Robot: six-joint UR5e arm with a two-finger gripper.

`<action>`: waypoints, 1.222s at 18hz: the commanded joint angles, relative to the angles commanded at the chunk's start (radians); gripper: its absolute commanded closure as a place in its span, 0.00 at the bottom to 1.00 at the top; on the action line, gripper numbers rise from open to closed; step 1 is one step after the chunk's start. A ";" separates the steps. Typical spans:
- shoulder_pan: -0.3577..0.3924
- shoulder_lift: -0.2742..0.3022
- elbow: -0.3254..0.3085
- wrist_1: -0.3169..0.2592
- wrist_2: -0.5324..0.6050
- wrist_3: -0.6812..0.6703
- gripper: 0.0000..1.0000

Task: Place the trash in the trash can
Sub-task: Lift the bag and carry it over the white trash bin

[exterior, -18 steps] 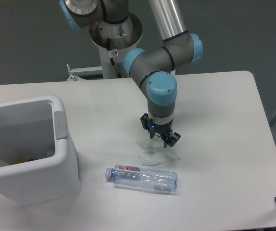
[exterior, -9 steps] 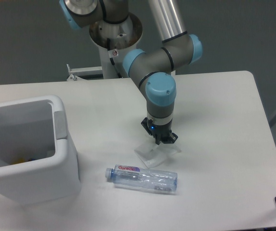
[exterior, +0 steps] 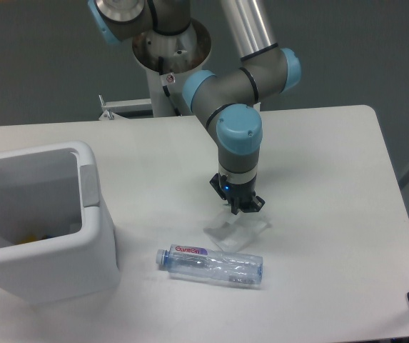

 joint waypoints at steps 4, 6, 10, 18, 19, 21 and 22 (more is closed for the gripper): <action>0.028 0.046 0.002 -0.008 -0.055 0.000 1.00; 0.040 0.069 0.006 -0.050 -0.071 0.003 1.00; 0.072 0.141 0.049 -0.141 -0.156 -0.002 1.00; 0.081 0.253 0.288 -0.288 -0.448 -0.363 1.00; 0.080 0.271 0.297 -0.284 -0.472 -0.423 1.00; 0.077 0.308 0.319 -0.279 -0.538 -0.530 1.00; 0.063 0.334 0.331 -0.276 -0.579 -0.602 1.00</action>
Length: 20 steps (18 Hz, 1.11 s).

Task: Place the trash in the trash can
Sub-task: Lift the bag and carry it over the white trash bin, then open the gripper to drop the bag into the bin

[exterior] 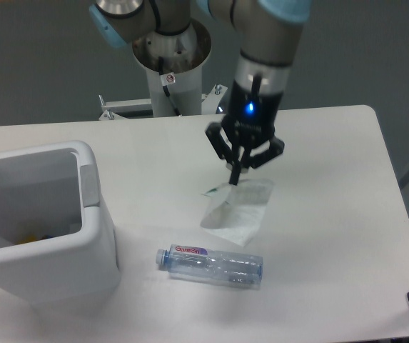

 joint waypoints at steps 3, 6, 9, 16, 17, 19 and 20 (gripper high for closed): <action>-0.095 0.051 0.003 0.002 -0.007 -0.089 1.00; -0.228 0.046 -0.001 0.003 -0.007 -0.154 1.00; -0.375 0.011 -0.018 0.063 -0.007 -0.171 1.00; -0.453 -0.063 -0.018 0.178 0.000 -0.206 0.41; -0.453 -0.057 -0.015 0.175 -0.002 -0.209 0.20; -0.450 -0.041 -0.001 0.173 -0.007 -0.243 0.00; -0.451 -0.027 -0.001 0.173 -0.007 -0.269 0.00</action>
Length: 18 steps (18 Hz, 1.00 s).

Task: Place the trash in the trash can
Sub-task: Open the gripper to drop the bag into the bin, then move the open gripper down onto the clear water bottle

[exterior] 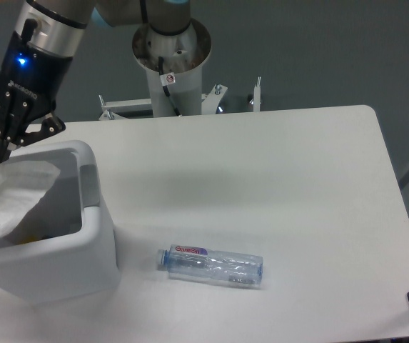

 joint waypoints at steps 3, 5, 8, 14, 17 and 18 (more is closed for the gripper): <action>0.002 0.006 0.017 0.000 0.005 -0.020 0.00; 0.008 0.006 0.018 -0.002 0.005 -0.022 0.00; 0.105 0.005 0.002 -0.002 0.008 -0.151 0.00; 0.360 -0.003 -0.130 0.003 0.133 -0.410 0.00; 0.382 -0.067 -0.152 0.011 0.329 -0.514 0.00; 0.382 -0.105 -0.138 0.020 0.365 -0.557 0.00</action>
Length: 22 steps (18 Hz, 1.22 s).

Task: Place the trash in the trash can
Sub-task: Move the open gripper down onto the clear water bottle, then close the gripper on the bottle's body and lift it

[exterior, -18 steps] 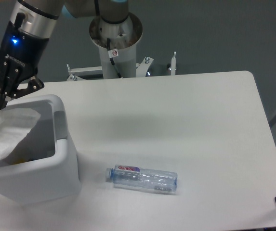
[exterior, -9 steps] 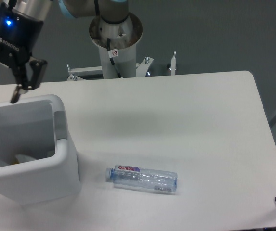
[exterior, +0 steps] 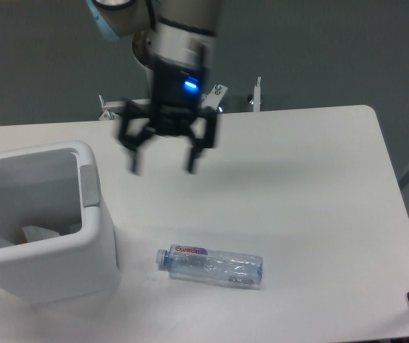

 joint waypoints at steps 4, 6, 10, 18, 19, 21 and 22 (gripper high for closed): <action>0.000 -0.146 0.022 0.008 0.100 -0.016 0.00; -0.003 -0.200 0.041 0.031 0.100 -0.017 0.00; -0.005 -0.299 0.077 0.031 0.097 -0.025 0.00; -0.003 -0.430 0.132 0.029 0.123 -0.102 0.00; -0.003 -0.433 0.131 0.029 0.123 -0.112 0.00; -0.003 -0.454 0.146 0.031 0.123 -0.149 0.00; -0.003 -0.464 0.152 0.032 0.120 -0.160 0.00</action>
